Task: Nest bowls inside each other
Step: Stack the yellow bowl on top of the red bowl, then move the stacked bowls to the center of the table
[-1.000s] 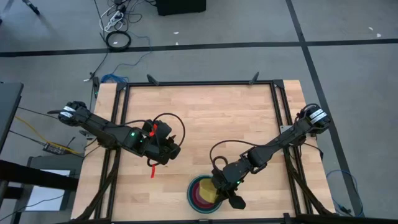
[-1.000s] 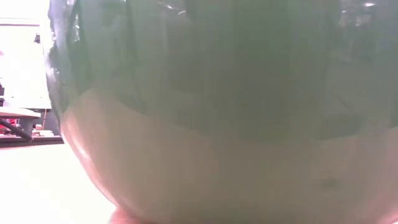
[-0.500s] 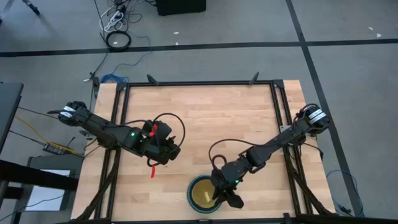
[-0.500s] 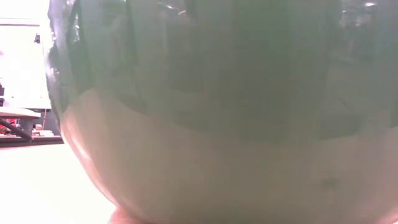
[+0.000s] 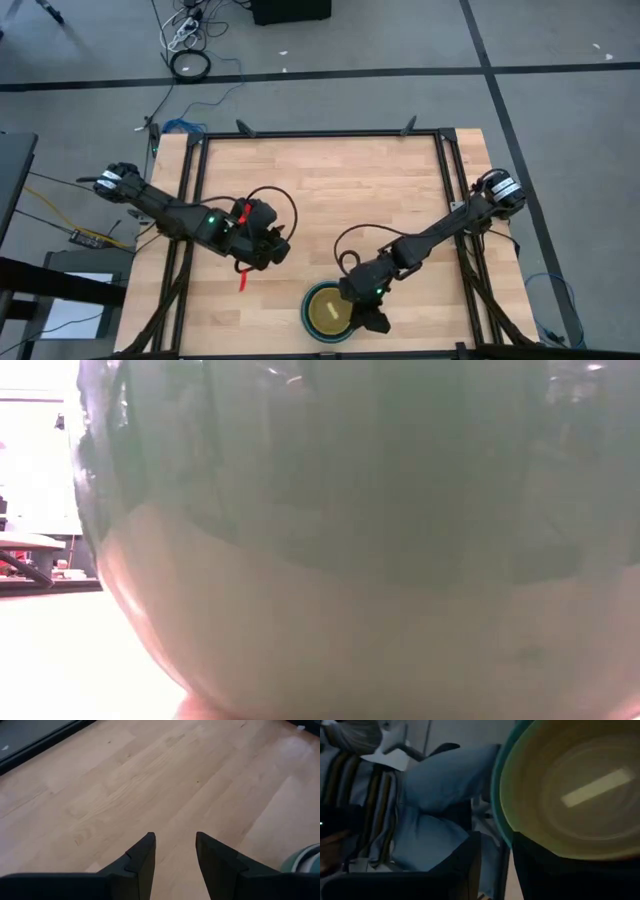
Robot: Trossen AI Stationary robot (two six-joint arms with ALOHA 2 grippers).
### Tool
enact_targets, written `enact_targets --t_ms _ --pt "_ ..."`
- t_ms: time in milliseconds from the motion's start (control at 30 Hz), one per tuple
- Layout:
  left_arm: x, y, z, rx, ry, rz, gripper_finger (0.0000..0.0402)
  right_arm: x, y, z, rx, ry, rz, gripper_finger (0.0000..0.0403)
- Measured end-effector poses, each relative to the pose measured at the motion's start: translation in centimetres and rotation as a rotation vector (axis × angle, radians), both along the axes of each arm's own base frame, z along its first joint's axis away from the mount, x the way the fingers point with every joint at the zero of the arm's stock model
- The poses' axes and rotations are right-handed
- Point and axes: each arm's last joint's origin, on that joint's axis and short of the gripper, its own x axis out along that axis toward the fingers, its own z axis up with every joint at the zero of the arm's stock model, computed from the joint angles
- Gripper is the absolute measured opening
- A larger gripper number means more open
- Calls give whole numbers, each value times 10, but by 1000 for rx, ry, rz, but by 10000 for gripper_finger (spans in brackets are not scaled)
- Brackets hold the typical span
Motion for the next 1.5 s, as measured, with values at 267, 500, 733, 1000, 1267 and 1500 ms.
enact_targets --t_ms 267,500,733,1000,1267,1500 --pt "-2 -14 1 -60 -39 -43 150 -21 -17 58 -11 -205 -32 102" --pt "7 -73 -5 -327 -103 -337 150 -71 -38 103 -243 -296 -205 102" --pt "6 -148 -55 -556 47 -591 141 -106 -40 115 -359 -271 -390 102" --pt "21 -178 -105 -636 56 -504 133 -126 -16 51 -367 132 -464 102" --pt "40 -171 -124 -600 33 -494 133 -122 25 -15 -203 165 -443 102" --pt "53 -160 -123 -571 -6 -475 133 -95 37 -48 -38 56 -368 100"
